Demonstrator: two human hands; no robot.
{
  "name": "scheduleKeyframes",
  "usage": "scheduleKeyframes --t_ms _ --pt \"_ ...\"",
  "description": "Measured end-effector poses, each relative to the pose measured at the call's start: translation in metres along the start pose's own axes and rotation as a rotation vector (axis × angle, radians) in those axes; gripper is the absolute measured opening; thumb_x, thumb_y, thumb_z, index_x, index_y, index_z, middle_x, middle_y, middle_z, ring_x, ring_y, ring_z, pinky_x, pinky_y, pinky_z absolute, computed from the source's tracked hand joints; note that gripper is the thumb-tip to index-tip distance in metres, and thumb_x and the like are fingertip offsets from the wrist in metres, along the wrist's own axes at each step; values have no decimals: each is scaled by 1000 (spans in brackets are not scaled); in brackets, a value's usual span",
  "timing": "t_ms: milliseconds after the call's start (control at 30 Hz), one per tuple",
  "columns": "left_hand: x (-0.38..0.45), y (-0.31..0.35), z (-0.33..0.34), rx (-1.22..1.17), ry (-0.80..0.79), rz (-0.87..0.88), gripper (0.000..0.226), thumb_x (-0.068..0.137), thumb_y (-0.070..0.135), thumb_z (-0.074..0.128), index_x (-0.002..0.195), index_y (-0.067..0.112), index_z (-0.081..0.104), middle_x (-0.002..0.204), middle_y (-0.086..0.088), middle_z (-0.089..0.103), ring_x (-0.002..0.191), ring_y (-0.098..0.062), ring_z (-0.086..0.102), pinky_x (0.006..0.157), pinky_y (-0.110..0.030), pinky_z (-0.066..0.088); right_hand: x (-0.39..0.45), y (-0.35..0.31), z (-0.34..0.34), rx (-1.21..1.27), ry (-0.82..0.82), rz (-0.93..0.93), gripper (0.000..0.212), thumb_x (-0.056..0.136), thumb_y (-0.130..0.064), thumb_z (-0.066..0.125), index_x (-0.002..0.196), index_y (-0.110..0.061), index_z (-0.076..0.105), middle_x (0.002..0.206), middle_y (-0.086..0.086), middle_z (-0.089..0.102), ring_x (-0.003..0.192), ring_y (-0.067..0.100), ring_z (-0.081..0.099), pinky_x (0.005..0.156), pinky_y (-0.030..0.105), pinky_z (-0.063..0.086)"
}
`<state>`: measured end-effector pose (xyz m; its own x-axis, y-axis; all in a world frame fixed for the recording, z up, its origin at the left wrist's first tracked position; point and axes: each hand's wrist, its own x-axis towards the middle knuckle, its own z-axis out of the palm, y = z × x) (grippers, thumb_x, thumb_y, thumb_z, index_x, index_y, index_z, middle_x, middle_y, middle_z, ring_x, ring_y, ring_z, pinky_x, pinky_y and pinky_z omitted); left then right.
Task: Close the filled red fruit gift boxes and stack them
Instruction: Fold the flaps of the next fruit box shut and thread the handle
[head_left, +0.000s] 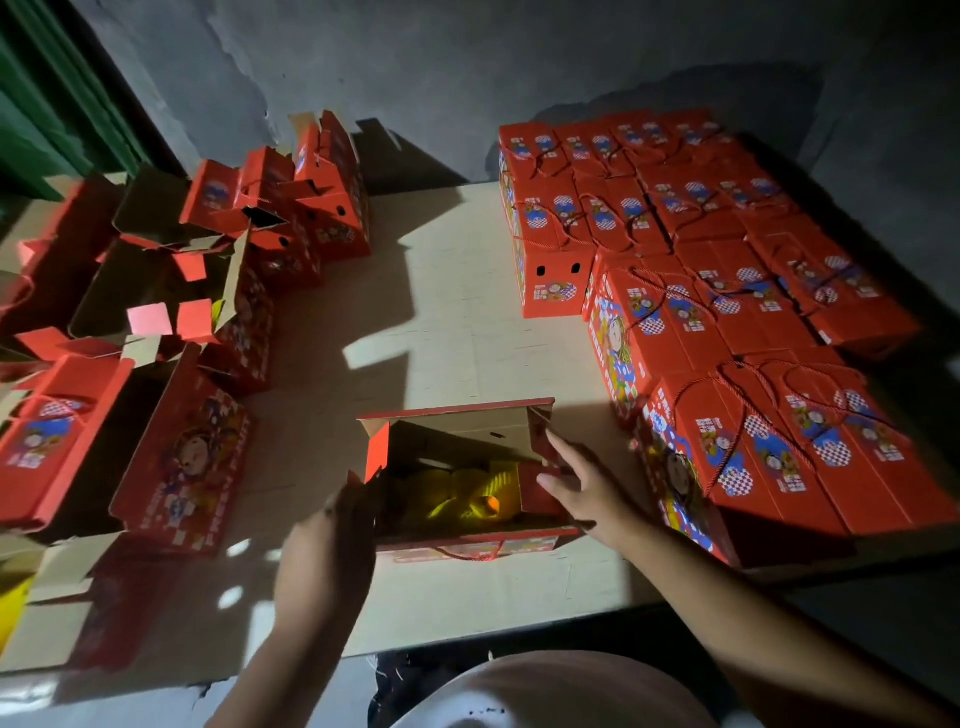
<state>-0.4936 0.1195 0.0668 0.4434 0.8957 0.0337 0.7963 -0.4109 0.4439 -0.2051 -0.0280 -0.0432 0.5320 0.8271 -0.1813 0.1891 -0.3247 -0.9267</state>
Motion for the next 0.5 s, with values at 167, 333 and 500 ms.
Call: scheduleKeyframes --t_ms 167,333,500 --pt "0 -24 0 -117 92 -189 62 81 44 87 120 7 56 106 -8 61 99 -31 59 84 -47 52 0 3 -1 -75 -59 16 67 100 -33 70 154 -55 39 161 -5 38 151 9 33 126 37 29" --pt "14 -37 -1 -224 -294 -119 63 85 21 87 142 16 60 138 -7 60 119 -20 59 94 -30 49 2 4 -4 -481 8 -109 63 98 -43 70 156 -41 45 141 -8 40 129 10 50 107 30 48" --pt "20 -38 4 -259 -493 35 25 104 18 61 120 27 78 118 3 74 105 -17 69 95 -34 54 4 4 -3 -644 30 -269 54 94 -36 76 143 -18 64 125 -2 47 108 20 59 93 39 55"
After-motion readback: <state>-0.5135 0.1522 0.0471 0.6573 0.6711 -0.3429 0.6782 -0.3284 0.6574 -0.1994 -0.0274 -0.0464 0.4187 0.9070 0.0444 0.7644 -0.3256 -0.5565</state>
